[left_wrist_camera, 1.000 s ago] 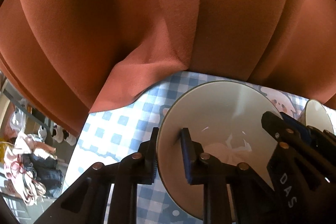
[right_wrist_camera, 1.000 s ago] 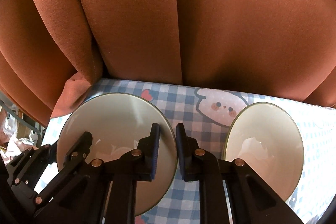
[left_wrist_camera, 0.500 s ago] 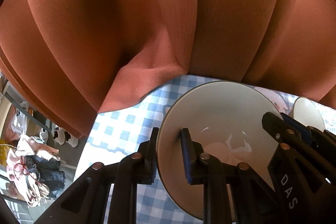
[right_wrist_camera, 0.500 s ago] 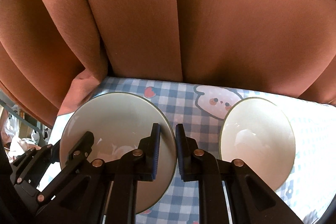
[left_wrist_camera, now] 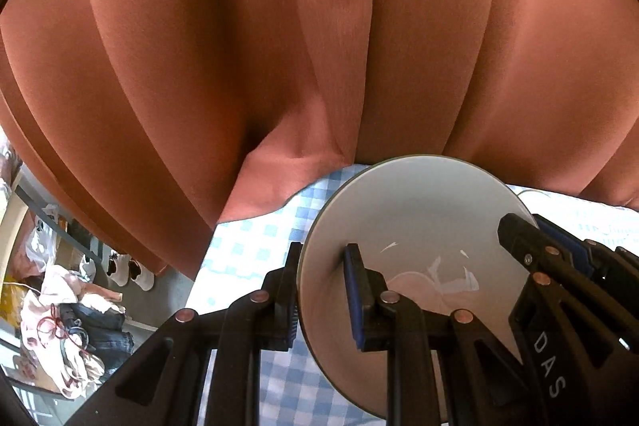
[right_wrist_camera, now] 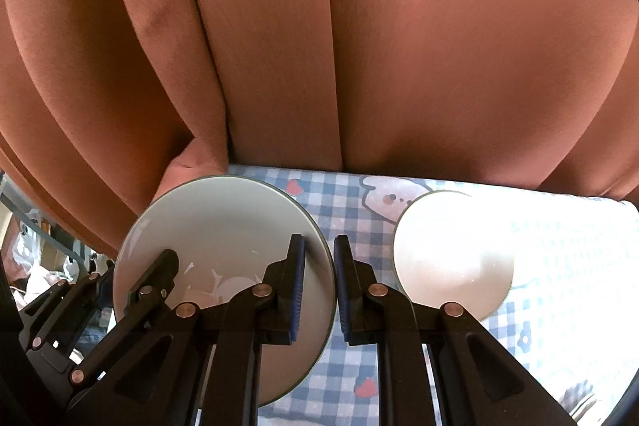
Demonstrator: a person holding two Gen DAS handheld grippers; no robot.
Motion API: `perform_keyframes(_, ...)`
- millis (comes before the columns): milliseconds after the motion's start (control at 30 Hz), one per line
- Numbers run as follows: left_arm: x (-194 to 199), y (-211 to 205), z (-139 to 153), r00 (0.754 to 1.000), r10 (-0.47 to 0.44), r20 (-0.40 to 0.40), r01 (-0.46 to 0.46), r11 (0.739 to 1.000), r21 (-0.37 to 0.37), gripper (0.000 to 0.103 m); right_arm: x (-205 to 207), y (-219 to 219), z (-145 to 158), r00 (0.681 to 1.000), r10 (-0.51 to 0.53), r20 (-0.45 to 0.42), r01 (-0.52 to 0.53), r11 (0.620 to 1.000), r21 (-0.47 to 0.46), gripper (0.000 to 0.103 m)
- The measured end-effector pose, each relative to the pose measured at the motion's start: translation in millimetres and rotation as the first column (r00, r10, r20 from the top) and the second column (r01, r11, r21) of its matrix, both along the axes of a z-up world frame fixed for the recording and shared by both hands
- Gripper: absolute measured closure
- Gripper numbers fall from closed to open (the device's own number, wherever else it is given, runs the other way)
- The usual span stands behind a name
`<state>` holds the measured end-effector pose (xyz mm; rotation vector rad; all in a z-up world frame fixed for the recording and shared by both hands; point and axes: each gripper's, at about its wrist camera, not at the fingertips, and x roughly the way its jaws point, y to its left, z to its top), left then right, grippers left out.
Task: Organize plates and bowls
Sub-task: 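Lift the held bowl with the left gripper while the right lifts its bowl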
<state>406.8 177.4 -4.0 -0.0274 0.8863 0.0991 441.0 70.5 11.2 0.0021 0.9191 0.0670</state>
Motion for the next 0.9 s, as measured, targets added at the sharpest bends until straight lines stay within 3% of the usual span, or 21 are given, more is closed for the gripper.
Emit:
perform_keyframes(467,-68.0,-9.9,43.2,0.993,-0.098,0.073,0.097,0.995,0.007,0.085,-78.5,-6.5,50.9,0.995,-0.082,0.064,0.082,0.997,-0.004,0.085)
perform_keyframes(900,-137.2,-28.4,43.8,0.977,-0.200,0.076,0.200,0.980,0.002,0.085,-167.1,-21.1,62.4,0.979,-0.187,0.077,0.189,0.982,-0.013,0.085)
